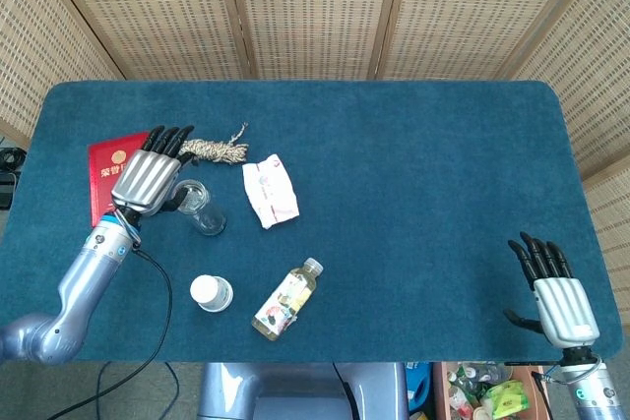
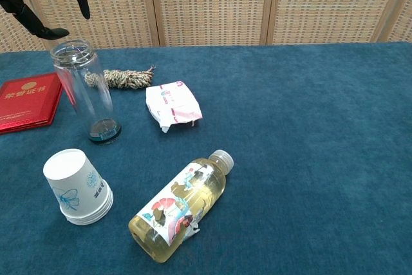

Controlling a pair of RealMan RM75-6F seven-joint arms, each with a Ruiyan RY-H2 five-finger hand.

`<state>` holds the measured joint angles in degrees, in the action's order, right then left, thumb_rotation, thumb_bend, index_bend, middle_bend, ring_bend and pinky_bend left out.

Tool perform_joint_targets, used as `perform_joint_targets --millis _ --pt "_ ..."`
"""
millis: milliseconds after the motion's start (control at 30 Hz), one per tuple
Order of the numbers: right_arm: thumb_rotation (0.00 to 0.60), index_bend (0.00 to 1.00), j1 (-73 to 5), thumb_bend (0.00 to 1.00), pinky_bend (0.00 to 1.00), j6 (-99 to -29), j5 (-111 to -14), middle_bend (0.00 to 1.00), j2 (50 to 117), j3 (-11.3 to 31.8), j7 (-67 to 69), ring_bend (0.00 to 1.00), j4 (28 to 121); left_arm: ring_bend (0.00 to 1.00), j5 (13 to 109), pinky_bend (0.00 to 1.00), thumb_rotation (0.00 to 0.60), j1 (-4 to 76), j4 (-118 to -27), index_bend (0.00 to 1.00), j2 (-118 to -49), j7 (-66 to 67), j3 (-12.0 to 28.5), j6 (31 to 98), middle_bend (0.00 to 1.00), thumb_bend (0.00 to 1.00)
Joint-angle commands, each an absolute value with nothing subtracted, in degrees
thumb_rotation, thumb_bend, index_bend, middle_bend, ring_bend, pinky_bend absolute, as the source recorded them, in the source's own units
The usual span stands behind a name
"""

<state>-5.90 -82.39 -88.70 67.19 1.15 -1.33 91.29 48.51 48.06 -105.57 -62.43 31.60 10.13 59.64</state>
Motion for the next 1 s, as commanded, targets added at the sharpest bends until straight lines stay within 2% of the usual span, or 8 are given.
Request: perform_joint_targets --millis 33,233,333,433,733,833,1000 --pt "0.6 0.05 -5.89 0.0 0.0 -82.42 -88.77 0.0 67.17 1.12 -1.34 0.0 91.29 0.0 49.1 0.0 0.6 47.34 -106.13 0.29 -61.93 30.68 10.19 60.46 0.0 0.38" --pt "0.6 0.05 -5.8 0.0 0.0 -82.7 -89.11 0.0 67.07 1.03 -1.53 0.0 91.49 0.0 53.47 0.0 0.6 43.76 -109.38 0.16 -59.58 26.07 9.73 63.43 0.0 0.33" --pt "0.6 0.05 -5.73 0.0 0.0 -82.85 -89.29 0.0 67.09 0.95 -1.64 0.0 91.5 0.0 56.68 0.0 0.6 41.74 -111.34 0.06 -57.19 24.5 8.34 63.85 0.0 0.32" --pt "0.6 0.05 -5.73 0.0 0.0 -82.95 -89.47 0.0 67.13 0.93 -2.04 0.0 91.71 0.0 59.54 0.0 0.6 39.82 -112.87 0.01 -54.88 23.05 6.9 64.07 0.0 0.32" --pt "0.6 0.05 -5.6 0.0 0.0 -83.13 -89.51 0.0 66.98 0.88 -3.02 0.0 92.42 0.0 66.65 0.0 0.6 34.05 -114.83 0.0 -50.54 18.32 2.77 64.98 0.0 0.32" --pt "0.6 0.05 -5.6 0.0 0.0 -83.14 -89.73 0.0 66.93 0.77 -3.29 0.0 92.58 0.0 68.87 0.0 0.6 31.16 -115.1 0.0 -50.85 17.74 1.15 67.68 0.0 0.32" --pt "0.6 0.05 -5.49 0.0 0.0 -83.67 -90.24 0.0 66.87 0.75 -3.61 0.0 92.85 0.0 75.3 0.0 0.6 23.55 -113.33 0.0 -56.31 18.63 -3.01 76.6 0.0 0.32"
